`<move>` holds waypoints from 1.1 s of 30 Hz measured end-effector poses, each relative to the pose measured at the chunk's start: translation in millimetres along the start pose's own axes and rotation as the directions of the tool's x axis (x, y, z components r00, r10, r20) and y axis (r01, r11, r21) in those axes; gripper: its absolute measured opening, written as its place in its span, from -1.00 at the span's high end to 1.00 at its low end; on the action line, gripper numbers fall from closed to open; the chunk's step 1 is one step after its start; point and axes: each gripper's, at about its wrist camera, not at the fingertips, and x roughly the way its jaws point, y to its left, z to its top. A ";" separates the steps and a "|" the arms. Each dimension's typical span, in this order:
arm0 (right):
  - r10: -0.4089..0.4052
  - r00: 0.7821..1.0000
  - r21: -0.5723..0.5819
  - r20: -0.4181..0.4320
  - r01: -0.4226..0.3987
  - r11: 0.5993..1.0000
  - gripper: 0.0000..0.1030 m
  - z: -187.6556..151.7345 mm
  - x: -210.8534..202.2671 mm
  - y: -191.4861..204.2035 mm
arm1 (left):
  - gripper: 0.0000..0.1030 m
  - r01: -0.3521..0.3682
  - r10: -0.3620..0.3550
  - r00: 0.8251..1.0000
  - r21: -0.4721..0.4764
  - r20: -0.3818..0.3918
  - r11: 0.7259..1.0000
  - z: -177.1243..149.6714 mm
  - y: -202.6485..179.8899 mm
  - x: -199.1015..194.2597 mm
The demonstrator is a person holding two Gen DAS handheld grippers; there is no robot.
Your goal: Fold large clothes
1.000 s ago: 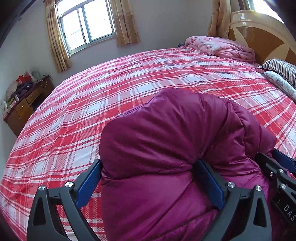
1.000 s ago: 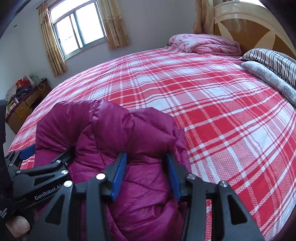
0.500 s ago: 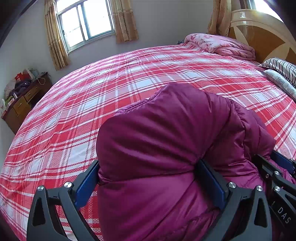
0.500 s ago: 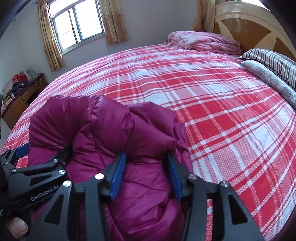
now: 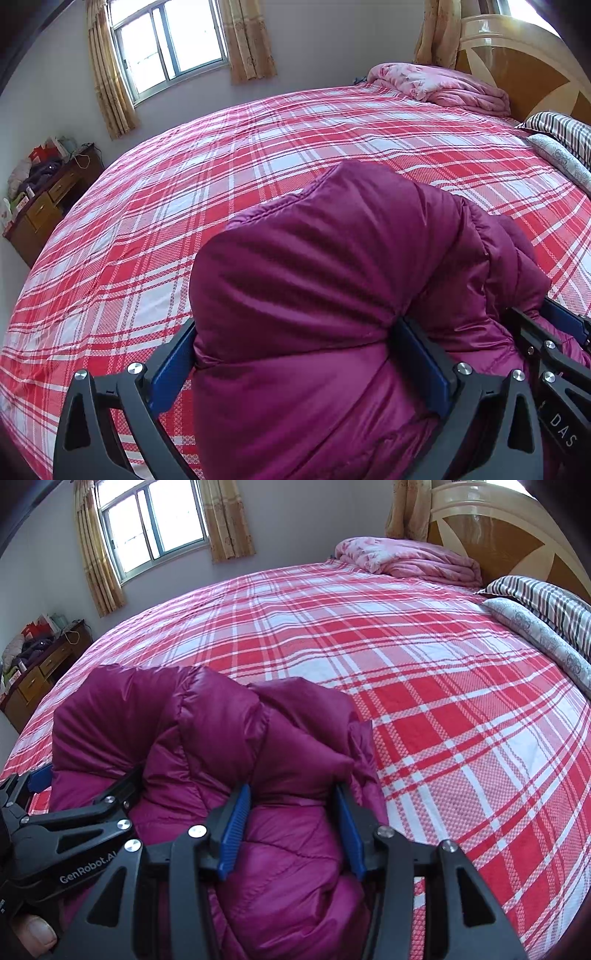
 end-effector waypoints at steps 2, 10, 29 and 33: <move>-0.001 1.000 0.000 0.000 0.001 1.000 0.02 -0.4 0.2 0.0 | -0.98 0.001 -0.001 1.000 -0.001 0.000 1.000 -0.1 0.0 0.1; 0.001 1.000 0.002 -0.002 -0.001 1.000 0.02 -0.2 0.6 -0.6 | -0.98 0.002 -0.002 1.000 0.000 -0.002 1.000 -0.2 0.0 0.3; 0.135 0.984 0.104 0.114 -0.147 0.984 -0.69 -5.0 -46.5 -36.6 | -0.98 0.168 -0.164 0.983 -0.060 0.078 0.984 -13.2 39.9 -58.7; 0.170 0.979 0.179 0.111 -0.188 0.966 -0.74 -7.0 -51.3 -68.2 | -0.98 0.269 -0.260 0.962 -0.121 0.088 0.955 -38.1 64.4 -72.8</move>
